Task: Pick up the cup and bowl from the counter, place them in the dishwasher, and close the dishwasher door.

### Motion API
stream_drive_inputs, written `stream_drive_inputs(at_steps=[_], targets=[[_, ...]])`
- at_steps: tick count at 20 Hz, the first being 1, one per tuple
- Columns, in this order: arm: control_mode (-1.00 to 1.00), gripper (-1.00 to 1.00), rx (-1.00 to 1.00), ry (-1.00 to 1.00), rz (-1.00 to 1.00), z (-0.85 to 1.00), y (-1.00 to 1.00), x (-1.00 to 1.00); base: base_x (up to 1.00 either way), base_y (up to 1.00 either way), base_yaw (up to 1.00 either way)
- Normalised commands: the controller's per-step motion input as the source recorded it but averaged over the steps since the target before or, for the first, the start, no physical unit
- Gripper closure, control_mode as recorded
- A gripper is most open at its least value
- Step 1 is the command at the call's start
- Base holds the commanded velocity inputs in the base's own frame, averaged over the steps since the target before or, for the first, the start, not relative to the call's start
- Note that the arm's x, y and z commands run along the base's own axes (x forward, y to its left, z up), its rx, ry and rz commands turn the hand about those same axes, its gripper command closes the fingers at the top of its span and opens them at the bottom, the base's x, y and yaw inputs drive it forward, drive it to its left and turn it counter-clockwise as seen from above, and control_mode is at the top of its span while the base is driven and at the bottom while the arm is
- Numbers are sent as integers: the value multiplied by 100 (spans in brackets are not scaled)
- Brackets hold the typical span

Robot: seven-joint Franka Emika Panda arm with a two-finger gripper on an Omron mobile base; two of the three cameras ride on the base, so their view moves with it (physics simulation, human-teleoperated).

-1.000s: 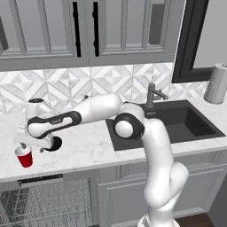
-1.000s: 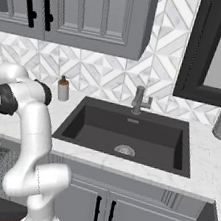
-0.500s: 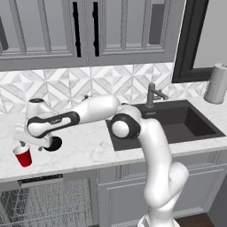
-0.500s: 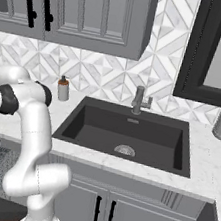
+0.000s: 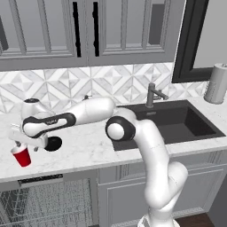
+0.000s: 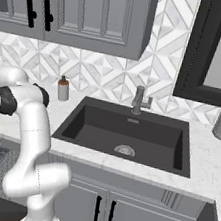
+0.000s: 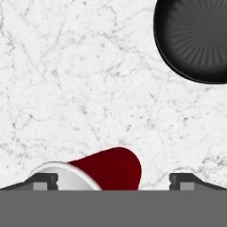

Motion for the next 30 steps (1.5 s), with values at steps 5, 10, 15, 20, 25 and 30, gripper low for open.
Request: stream_drive_inputs(at_steps=[5, 10, 15, 20, 25, 30], targets=[[-100, -100, 0, 5, 0, -20, 0, -64, 0, 0, 0], [-100, -100, -4, 16, 0, -63, 8, -33, 0, 0, 0], [-100, 100, -8, 24, 0, -76, 14, 0, 0, 0, 0], [-100, 100, -1, 7, 0, -18, -5, -19, 0, 0, 0], [-100, 100, 2, -13, 0, 0, -42, -95, 0, 0, 0], [-100, 100, 2, -25, -6, 0, -69, -100, 0, 0, 0]])
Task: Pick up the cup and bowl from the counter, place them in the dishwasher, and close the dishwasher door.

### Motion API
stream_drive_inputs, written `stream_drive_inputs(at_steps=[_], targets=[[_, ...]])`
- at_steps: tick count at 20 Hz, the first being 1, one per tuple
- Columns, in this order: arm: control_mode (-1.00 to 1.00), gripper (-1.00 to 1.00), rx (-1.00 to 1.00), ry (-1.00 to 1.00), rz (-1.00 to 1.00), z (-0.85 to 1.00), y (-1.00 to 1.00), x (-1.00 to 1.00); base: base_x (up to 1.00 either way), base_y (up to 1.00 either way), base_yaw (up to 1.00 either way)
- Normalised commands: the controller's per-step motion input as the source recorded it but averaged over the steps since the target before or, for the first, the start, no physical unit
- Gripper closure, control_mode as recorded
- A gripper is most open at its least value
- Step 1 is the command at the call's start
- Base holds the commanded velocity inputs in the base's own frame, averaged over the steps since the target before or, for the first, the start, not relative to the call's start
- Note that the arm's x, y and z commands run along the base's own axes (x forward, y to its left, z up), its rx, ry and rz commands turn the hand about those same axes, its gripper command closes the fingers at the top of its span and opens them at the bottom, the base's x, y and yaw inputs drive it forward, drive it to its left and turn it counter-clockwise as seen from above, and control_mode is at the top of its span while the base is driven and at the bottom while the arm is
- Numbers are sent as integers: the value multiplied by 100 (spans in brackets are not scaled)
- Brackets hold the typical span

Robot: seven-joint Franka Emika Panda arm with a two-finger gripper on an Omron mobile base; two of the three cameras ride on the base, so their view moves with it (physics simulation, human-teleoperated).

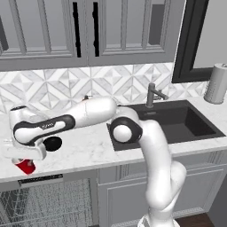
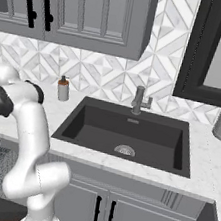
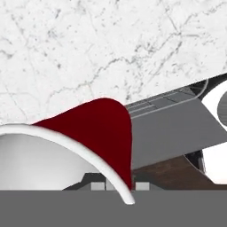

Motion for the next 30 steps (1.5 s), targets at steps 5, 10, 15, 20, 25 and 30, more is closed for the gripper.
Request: stream_drive_inputs(at_steps=[5, 10, 15, 20, 25, 30], targets=[[-100, 100, 3, -26, -3, -14, -51, -100, 0, 0, 0], [-100, 100, 10, -15, 0, -6, -58, -100, 0, 0, 0], [-100, 100, 6, -3, 0, -16, -24, -100, 0, 0, 0], [-100, 100, -3, -14, 0, -76, -1, -100, 0, 0, 0], [-100, 100, -5, -10, 0, -39, -3, -40, 0, 0, 0], [-100, 100, 0, 0, 0, -28, 0, 26, 0, 0, 0]])
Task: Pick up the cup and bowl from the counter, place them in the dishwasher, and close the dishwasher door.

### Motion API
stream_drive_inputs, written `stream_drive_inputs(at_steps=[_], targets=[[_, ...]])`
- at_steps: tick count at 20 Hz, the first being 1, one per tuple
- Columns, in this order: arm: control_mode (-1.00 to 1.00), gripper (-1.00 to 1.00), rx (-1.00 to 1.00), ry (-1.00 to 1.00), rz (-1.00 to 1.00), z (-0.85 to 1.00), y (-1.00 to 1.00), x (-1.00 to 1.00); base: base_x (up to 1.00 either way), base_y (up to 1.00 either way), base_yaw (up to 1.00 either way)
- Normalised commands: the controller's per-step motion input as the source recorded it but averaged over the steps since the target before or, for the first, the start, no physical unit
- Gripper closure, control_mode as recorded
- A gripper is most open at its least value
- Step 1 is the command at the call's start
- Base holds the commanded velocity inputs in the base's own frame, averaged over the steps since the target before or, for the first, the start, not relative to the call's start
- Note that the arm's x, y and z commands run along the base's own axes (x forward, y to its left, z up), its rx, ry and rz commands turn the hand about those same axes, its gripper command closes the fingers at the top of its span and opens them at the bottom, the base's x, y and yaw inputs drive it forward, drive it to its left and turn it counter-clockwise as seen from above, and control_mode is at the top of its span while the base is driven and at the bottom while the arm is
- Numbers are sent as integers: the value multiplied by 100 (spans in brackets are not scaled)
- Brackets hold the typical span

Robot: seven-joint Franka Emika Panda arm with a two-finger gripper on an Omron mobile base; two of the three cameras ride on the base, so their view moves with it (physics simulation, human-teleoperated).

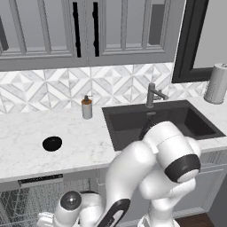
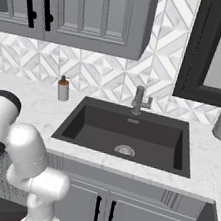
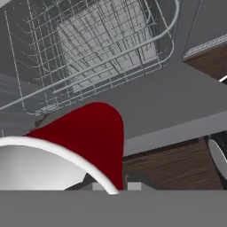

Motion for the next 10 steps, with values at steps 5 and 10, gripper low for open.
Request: stream_drive_inputs(at_steps=[5, 10], targets=[[-100, 100, -1, 0, 0, -34, 0, 44, 0, 0, 0], [-100, 100, 0, 0, 0, -33, 0, 41, 0, 0, 0]])
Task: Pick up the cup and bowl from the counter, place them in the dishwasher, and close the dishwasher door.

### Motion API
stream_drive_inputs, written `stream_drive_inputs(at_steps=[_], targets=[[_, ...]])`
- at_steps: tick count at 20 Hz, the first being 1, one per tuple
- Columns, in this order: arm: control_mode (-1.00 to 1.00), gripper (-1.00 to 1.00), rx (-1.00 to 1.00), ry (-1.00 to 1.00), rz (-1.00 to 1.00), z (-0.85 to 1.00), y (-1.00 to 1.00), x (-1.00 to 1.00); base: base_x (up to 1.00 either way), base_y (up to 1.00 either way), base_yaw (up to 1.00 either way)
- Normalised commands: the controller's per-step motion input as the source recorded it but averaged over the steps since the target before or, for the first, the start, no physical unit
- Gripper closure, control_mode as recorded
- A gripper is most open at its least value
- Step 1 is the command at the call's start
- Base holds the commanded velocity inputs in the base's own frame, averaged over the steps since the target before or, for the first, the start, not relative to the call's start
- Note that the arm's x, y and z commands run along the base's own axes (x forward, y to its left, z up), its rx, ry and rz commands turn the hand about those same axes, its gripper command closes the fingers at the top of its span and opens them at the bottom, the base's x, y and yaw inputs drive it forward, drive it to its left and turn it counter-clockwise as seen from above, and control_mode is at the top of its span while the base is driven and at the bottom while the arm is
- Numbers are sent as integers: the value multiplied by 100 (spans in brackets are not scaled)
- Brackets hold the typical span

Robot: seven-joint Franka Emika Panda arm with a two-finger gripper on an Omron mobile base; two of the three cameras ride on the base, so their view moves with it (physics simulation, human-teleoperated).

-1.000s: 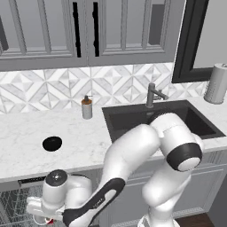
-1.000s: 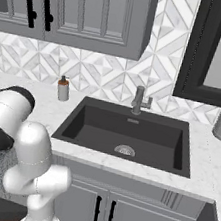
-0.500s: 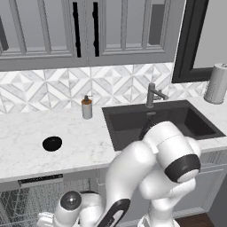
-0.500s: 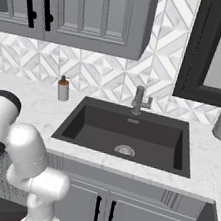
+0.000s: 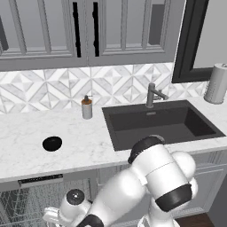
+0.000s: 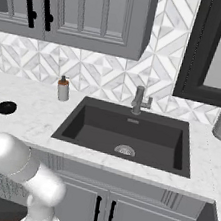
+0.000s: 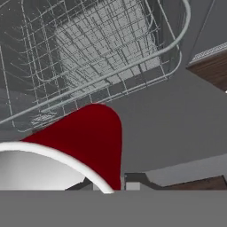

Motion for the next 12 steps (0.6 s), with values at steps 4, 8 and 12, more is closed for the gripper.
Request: stream_drive_inputs(at_steps=[4, 8, 12], targets=[[-100, 100, 0, -3, 0, -20, 0, 31, 0, 0, 0], [-100, 100, 0, -19, 0, -14, 0, 10, 0, 0, 0], [-100, 100, -1, -26, 0, -3, 4, 1, 0, 0, 0]])
